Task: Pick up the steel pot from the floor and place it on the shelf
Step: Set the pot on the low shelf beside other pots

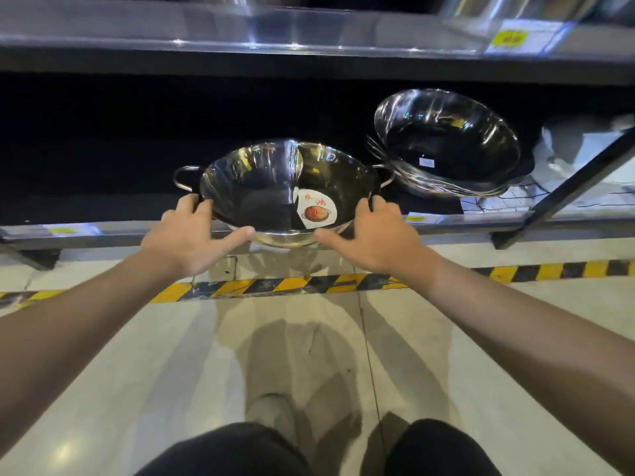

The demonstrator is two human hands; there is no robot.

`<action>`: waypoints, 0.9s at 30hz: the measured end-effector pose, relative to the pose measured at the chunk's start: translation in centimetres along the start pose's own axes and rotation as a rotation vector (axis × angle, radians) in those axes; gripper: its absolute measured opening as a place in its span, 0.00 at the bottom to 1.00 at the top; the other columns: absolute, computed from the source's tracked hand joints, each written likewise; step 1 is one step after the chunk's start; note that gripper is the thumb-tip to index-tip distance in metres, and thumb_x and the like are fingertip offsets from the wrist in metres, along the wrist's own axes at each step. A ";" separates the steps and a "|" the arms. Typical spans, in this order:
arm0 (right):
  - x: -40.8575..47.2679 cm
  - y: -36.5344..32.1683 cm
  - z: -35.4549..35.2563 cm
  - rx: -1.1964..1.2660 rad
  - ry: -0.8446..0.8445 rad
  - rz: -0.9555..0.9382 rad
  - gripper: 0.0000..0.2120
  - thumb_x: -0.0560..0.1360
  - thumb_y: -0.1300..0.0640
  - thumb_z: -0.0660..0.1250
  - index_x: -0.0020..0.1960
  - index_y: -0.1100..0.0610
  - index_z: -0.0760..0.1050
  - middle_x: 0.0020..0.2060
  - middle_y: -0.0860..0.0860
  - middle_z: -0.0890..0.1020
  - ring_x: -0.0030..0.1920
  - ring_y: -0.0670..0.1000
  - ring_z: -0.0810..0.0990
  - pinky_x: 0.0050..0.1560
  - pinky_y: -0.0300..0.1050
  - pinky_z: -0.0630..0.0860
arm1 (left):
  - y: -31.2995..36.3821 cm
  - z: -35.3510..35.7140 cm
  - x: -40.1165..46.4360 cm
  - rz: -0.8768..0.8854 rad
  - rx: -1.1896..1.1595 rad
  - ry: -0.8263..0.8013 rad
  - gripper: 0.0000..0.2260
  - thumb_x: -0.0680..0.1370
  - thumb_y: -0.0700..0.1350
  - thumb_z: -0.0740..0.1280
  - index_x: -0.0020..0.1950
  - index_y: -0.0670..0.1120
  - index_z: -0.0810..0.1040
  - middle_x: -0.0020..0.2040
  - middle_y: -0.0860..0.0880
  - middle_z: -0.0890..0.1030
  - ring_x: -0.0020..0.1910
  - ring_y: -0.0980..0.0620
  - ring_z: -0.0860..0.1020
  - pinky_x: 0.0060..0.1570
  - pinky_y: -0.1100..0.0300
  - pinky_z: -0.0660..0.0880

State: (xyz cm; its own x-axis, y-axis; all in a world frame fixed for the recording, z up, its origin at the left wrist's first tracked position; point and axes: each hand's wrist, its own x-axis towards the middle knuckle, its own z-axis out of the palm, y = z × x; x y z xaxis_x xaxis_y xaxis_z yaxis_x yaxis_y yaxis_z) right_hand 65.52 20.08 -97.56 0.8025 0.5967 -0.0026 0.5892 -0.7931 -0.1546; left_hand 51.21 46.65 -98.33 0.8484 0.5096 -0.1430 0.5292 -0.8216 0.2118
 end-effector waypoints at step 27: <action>18.0 1.8 4.5 -0.124 -0.170 0.148 0.51 0.64 0.17 0.53 0.68 0.56 0.70 0.60 0.62 0.77 0.67 0.68 0.68 0.54 0.62 0.73 | -0.6 4.4 14.6 0.045 -0.001 -0.003 0.37 0.72 0.74 0.52 0.73 0.51 0.62 0.67 0.39 0.70 0.63 0.36 0.71 0.49 0.42 0.73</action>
State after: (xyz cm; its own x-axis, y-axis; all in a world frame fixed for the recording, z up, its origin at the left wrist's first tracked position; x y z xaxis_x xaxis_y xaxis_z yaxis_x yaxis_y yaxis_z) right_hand 80.63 29.96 -102.31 0.8597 0.4763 -0.1843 0.4816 -0.8762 -0.0183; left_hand 63.25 53.45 -104.82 0.8715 0.4713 -0.1357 0.4903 -0.8435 0.2192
